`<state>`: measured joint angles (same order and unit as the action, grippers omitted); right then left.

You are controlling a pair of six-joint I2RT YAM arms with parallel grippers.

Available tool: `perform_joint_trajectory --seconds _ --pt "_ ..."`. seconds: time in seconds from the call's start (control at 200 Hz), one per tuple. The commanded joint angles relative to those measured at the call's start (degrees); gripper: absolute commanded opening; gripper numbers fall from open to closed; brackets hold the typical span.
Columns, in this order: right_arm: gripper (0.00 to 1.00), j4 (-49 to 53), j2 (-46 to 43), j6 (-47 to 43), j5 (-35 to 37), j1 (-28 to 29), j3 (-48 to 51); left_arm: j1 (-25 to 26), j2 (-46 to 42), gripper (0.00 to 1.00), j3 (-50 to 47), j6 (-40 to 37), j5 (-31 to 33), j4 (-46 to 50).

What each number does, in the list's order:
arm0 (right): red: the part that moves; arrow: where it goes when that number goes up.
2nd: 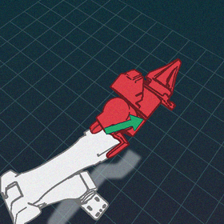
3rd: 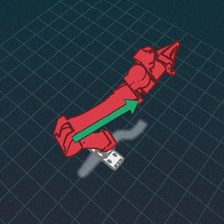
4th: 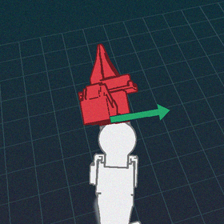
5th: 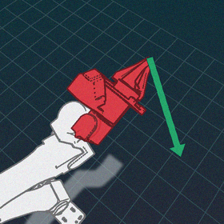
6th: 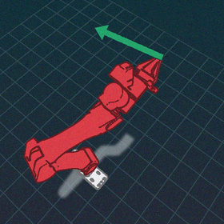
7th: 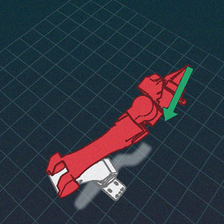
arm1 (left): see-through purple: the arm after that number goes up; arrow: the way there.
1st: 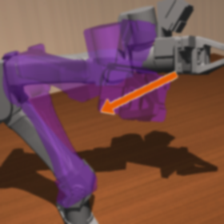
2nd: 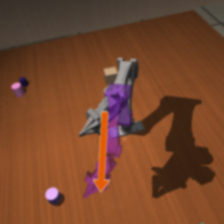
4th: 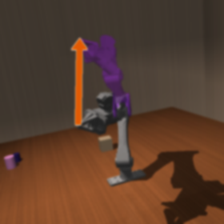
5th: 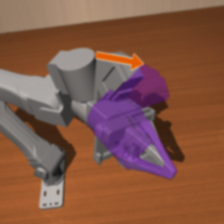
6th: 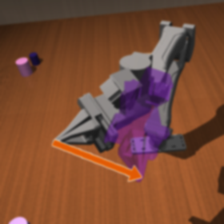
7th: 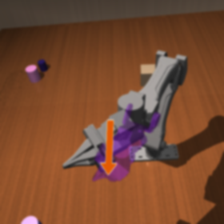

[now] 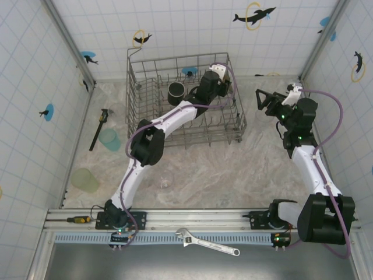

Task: Load the cups into the dish rack

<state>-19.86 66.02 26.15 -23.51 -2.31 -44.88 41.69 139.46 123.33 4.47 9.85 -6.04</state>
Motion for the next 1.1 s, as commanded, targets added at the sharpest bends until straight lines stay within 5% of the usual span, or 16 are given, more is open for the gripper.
perform_joint_trajectory --seconds 0.0,1.096 --pt "0.95 -3.20 -0.82 0.22 -0.31 -0.23 1.29 0.31 -4.22 0.00 -1.62 -0.98 1.47 -1.59" --pt "0.98 -2.32 0.17 -0.83 -0.48 -0.22 1.73 -2.40 4.01 0.00 0.86 0.80 -1.87 -5.33"
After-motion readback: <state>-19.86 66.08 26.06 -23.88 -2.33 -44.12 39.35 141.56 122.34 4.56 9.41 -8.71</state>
